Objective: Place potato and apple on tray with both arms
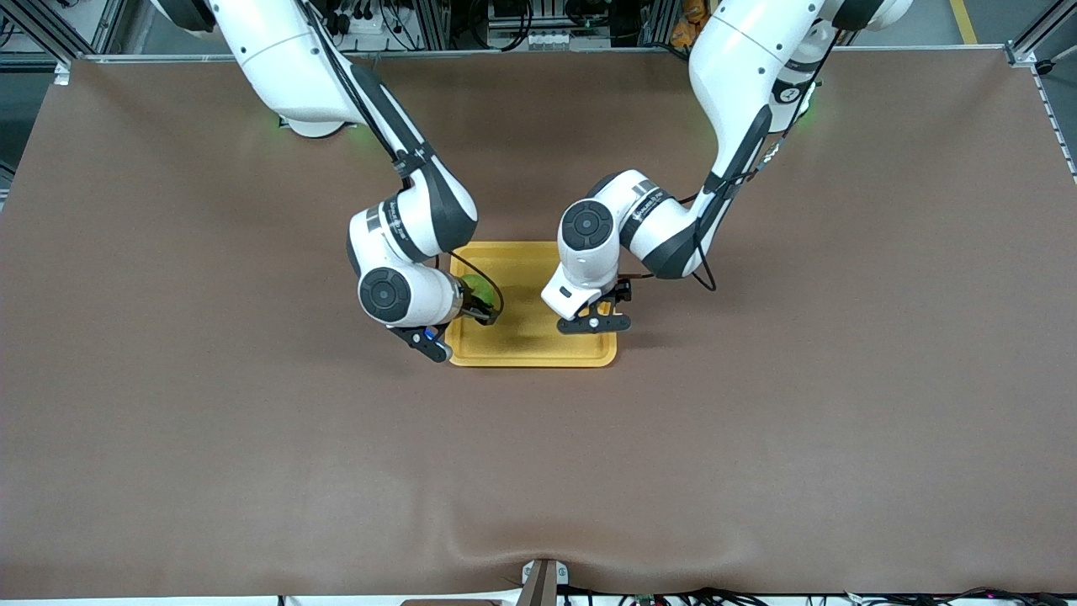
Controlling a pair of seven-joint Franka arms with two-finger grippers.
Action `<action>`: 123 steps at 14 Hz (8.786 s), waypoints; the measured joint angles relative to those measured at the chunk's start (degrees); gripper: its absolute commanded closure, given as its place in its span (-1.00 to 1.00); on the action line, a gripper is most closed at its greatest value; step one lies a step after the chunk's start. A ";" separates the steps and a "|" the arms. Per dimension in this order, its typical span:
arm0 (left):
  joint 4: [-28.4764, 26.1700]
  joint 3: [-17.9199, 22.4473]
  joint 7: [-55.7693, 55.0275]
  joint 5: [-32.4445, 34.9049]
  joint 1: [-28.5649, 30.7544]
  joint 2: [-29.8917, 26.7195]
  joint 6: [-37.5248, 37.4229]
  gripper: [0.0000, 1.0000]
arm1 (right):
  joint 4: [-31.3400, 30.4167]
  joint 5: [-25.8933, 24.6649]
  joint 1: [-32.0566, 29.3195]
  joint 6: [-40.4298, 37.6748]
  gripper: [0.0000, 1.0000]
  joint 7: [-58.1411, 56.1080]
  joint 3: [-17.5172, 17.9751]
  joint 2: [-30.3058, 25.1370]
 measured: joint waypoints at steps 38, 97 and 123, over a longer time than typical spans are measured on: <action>5.17 0.85 34.74 -1.40 33.35 -39.37 -40.88 -1.00 | 24.76 0.03 -9.84 -25.21 -1.00 5.15 -2.03 2.39; 3.27 0.63 41.48 -5.80 34.59 -43.25 -44.13 -1.00 | 1.68 -22.45 -33.84 -33.84 -1.00 -53.65 1.72 -44.48; 3.59 0.68 41.55 -7.10 35.65 -43.25 -45.13 -1.00 | 4.65 -24.27 -33.87 -33.80 -1.00 -58.00 1.47 -41.70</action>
